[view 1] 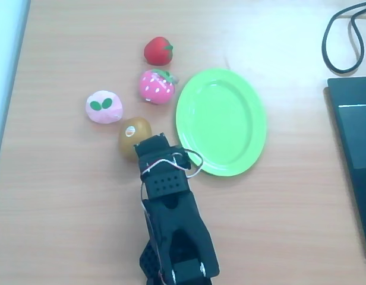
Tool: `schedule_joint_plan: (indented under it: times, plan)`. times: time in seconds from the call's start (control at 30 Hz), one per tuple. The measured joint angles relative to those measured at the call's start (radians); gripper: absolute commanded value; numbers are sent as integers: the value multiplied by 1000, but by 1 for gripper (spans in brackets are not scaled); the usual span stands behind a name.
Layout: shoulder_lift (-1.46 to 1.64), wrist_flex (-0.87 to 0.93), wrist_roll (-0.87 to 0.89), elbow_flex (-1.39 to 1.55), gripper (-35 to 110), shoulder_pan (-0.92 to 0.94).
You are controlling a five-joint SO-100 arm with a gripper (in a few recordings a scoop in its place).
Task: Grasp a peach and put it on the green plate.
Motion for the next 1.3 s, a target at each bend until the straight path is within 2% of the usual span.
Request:
schedule_joint_plan:
  times: [0.47,0.8,1.07,1.3]
  plan:
    - [-304,67,21,-425,-8,-18]
    - [-503,67,2,-627,-8,-12]
    - [-657,67,307,-741,-8,-72]
    - [-749,84,482,-799,-7,-121]
